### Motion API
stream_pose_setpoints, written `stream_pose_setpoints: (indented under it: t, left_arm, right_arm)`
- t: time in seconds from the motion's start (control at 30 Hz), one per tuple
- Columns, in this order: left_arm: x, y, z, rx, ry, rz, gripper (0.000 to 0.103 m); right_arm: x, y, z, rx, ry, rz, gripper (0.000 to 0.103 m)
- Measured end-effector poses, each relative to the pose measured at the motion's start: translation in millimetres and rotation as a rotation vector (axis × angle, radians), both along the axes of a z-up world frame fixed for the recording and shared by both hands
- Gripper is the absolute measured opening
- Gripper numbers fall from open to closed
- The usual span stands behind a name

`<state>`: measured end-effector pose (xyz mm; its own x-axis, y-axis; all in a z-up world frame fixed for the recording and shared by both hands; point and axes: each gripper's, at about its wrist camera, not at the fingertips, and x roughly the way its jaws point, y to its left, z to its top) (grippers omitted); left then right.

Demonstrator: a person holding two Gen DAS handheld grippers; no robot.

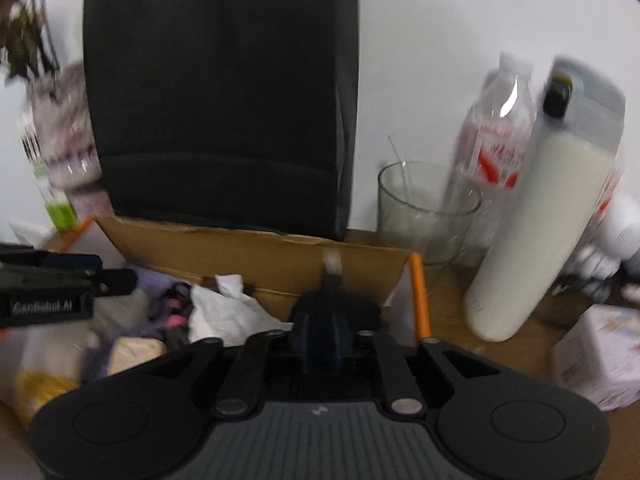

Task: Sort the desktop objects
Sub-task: 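Open the left tool inside the box while the right tool releases the cable, then move both open tools back toward the red rose and caps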

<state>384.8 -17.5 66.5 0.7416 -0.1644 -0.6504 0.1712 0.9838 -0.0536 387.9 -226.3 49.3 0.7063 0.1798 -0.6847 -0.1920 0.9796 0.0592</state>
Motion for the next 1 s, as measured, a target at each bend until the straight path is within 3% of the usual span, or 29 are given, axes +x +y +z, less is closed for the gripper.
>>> stream_pose_setpoints:
  t: [0.03, 0.13, 0.2, 0.27, 0.37, 0.47, 0.57, 0.8, 1.0]
  left_arm:
    - [-6.2, 2.5, 3.8, -0.012, -0.028, 0.003, 0.081]
    - [-17.3, 3.5, 17.6, -0.012, -0.037, 0.006, 0.082]
    - [-31.0, 6.2, 30.1, -0.013, -0.045, 0.052, 0.082]
    - [-56.4, 13.4, 43.9, -0.042, -0.060, 0.105, 0.085]
    - [-104.0, 20.2, 63.7, -0.115, -0.094, 0.135, 0.100]
    - [-162.8, 16.7, 68.4, -0.137, -0.097, 0.104, 0.103]
    - [-230.2, 16.0, 55.5, -0.168, -0.089, 0.080, 0.103]
    - [-347.5, 11.5, 15.0, -0.126, -0.119, 0.113, 0.103]
    - [-424.5, 2.8, -15.9, -0.130, -0.186, 0.056, 0.103]
  right_arm:
    - [-0.5, -3.8, 1.4, 0.028, 0.008, 0.000, 0.022]
    - [-8.9, -11.5, 15.3, 0.039, -0.006, -0.020, 0.039]
    - [-19.9, -15.4, 29.2, 0.027, -0.032, -0.041, 0.046]
    - [-37.0, -20.6, 42.8, 0.033, -0.050, -0.053, 0.062]
    - [-77.1, -27.0, 59.9, 0.023, -0.092, -0.044, 0.069]
    - [-126.1, -27.6, 65.0, 0.037, -0.115, -0.011, 0.073]
    - [-184.3, -28.5, 60.1, 0.070, -0.143, 0.037, 0.088]
    - [-306.3, -24.1, 17.7, 0.021, -0.130, 0.026, 0.088]
    - [-393.1, -22.9, -18.5, 0.027, -0.108, -0.019, 0.088]
